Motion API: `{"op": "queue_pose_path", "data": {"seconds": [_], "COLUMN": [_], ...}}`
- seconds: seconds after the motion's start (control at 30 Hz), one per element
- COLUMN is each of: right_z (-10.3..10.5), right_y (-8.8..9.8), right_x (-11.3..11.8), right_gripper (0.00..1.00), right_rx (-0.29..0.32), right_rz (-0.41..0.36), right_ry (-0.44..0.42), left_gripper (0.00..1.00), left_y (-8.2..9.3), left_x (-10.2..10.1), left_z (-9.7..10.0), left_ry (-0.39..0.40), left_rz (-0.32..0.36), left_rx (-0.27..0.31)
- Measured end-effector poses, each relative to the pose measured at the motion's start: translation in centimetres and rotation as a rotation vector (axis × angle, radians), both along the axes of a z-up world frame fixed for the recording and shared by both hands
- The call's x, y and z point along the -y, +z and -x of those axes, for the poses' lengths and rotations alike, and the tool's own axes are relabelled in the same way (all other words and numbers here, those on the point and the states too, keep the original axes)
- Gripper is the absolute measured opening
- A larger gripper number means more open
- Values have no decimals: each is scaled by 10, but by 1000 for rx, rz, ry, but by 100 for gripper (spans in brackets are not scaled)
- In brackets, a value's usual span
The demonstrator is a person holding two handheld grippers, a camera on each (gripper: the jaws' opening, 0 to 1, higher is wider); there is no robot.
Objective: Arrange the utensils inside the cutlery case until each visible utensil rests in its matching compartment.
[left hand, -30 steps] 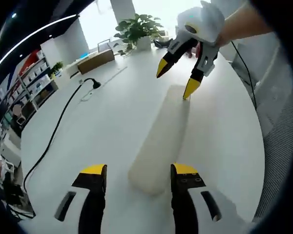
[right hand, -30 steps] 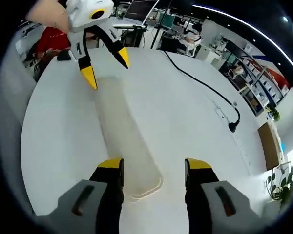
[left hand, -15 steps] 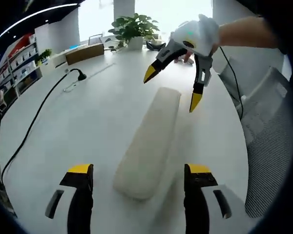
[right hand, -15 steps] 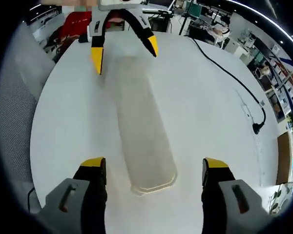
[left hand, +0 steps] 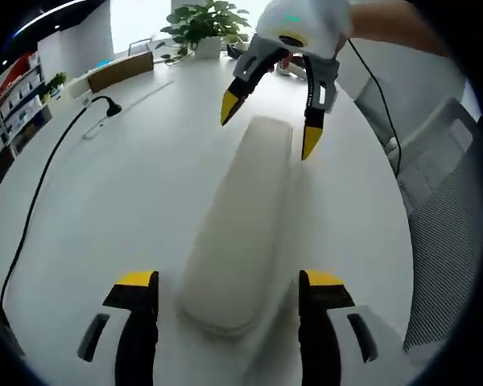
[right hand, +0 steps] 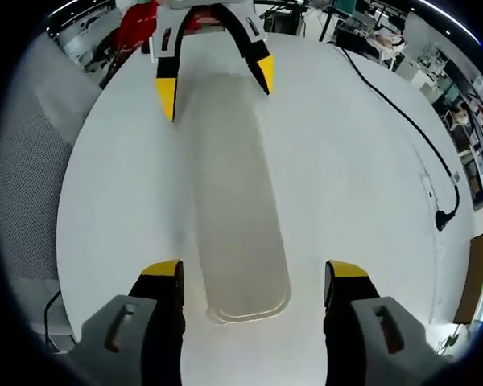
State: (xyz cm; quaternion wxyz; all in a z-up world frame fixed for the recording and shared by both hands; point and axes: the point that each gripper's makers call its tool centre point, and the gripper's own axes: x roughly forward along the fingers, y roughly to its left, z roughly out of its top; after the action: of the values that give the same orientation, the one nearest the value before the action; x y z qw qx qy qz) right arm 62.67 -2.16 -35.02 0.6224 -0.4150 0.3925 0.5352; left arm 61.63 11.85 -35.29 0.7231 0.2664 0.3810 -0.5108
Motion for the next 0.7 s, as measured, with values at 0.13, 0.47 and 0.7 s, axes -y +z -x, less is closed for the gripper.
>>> {"op": "queue_pose_path", "data": {"seconds": [0.13, 0.47, 0.7], "right_z": [-3, 0, 5], "right_y": [5, -4, -5], "right_x": [-7, 4, 7], "right_gripper": [62, 49, 41], "right_rx": [2, -37, -63], "right_rz": [-28, 10, 6], "right_ry": [-12, 2, -15], "left_gripper": [67, 66, 54], "left_y": [-2, -3, -1], "left_x": [-3, 1, 2], "left_z": [-1, -4, -5], "left_ry": [-7, -24, -21], "left_rz": [-15, -11, -17], "left_rx": [8, 13, 13]}}
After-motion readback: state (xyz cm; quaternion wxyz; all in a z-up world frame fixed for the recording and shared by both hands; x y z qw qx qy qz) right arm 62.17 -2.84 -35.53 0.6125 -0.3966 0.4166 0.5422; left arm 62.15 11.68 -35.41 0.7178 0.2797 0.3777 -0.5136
